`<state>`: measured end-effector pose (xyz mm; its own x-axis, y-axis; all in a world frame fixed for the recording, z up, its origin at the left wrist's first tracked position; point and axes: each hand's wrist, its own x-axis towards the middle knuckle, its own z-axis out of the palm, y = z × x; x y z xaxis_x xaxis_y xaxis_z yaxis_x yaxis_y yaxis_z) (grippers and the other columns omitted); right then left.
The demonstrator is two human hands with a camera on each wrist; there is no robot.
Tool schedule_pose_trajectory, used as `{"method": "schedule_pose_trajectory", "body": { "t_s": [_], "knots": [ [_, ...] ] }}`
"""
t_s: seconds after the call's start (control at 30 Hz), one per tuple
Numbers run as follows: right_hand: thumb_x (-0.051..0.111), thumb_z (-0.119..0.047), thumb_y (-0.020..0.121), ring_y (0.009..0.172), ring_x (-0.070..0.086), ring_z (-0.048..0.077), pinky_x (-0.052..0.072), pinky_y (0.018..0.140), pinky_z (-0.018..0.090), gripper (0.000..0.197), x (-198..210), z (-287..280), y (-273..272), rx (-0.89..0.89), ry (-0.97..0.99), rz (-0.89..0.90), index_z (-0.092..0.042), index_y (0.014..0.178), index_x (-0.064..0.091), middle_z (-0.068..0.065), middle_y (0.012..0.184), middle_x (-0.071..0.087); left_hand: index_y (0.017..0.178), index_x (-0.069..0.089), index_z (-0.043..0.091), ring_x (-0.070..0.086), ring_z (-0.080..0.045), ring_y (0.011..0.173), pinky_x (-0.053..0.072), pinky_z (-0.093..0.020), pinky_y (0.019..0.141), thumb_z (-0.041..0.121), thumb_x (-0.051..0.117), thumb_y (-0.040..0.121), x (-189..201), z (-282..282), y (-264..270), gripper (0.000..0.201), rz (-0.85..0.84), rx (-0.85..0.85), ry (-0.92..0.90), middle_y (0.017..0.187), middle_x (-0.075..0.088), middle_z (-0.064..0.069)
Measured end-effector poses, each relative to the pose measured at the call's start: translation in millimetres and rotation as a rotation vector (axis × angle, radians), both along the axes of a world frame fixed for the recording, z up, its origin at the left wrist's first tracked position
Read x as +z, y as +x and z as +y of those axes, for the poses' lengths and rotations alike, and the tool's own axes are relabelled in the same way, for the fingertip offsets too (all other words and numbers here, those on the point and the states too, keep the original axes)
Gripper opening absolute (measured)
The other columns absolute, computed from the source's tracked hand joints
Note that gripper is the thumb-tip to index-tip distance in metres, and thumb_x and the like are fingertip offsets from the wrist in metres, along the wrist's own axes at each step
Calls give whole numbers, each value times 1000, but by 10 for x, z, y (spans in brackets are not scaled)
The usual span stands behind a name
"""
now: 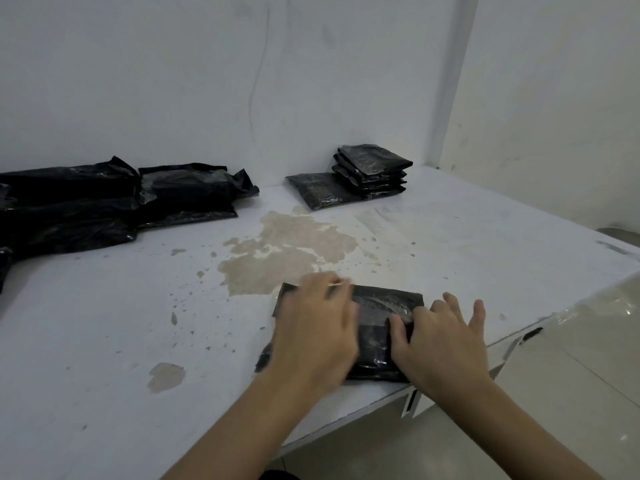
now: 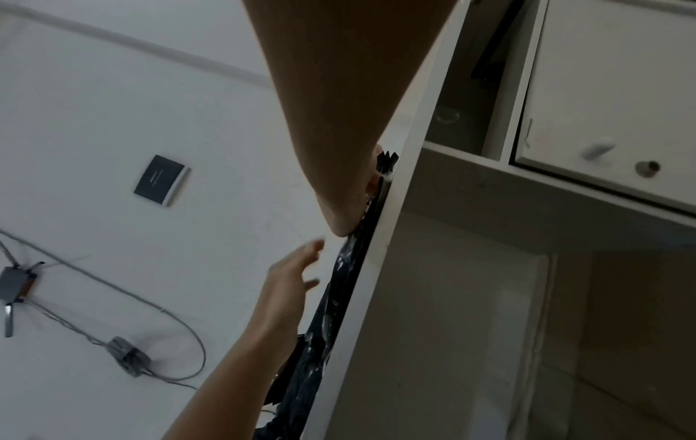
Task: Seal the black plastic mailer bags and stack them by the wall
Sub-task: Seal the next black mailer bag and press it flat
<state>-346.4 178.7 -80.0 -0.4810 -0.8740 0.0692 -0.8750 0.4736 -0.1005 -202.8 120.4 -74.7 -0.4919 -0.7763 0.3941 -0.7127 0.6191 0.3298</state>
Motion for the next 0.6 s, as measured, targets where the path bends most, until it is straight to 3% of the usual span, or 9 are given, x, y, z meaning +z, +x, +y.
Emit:
{"method": "schedule_pose_trajectory", "body": {
  "t_s": [0.07,0.13,0.23,0.3,0.33,0.47,0.6],
  "knots": [
    [20,-46,98,142,21,24,0,115,54,51,7,-7,47,-9,23,17,-17,113,59,7,135,50,152,1,26,-10,-3,144,-2,-28,118,55,-7,89,-100,75,-59,69,-141,-99,136,157,-10,13],
    [18,-49,98,142,21,25,1,114,57,53,10,4,56,-30,45,35,-19,117,57,6,137,49,150,-13,27,-23,2,139,-13,-24,114,61,-10,85,-216,57,-55,73,-199,-55,227,154,-24,15],
    [18,-51,98,141,24,25,3,113,59,54,21,26,52,-50,73,30,-19,118,57,5,135,49,149,-17,23,-21,-4,142,-13,-24,113,69,-9,79,-263,35,-64,84,-236,21,232,154,-25,11],
    [18,-52,98,136,31,24,5,113,59,54,26,37,57,-54,85,28,-18,115,57,5,129,51,150,-17,18,-15,-10,145,-9,-28,115,80,13,83,-217,-6,-30,97,-242,129,342,157,-21,5],
    [18,-52,98,133,35,24,6,113,59,54,27,40,59,-55,85,30,-18,113,57,4,126,52,151,-15,16,-12,-11,146,-8,-33,116,86,20,76,-176,-40,7,108,-249,179,412,159,-18,3],
    [17,-50,99,124,43,24,10,112,57,53,24,54,81,-53,81,20,-18,113,57,3,121,51,151,-14,16,-10,-12,147,-14,-49,114,99,14,46,-55,-149,92,137,-366,236,517,160,-14,3],
    [18,-54,97,115,49,30,23,108,55,55,110,-22,83,-50,87,-32,-18,109,58,5,110,54,147,-23,13,-15,-14,146,-13,-48,116,99,16,46,-66,-108,54,139,-343,227,540,157,-23,-1]
  ]
}}
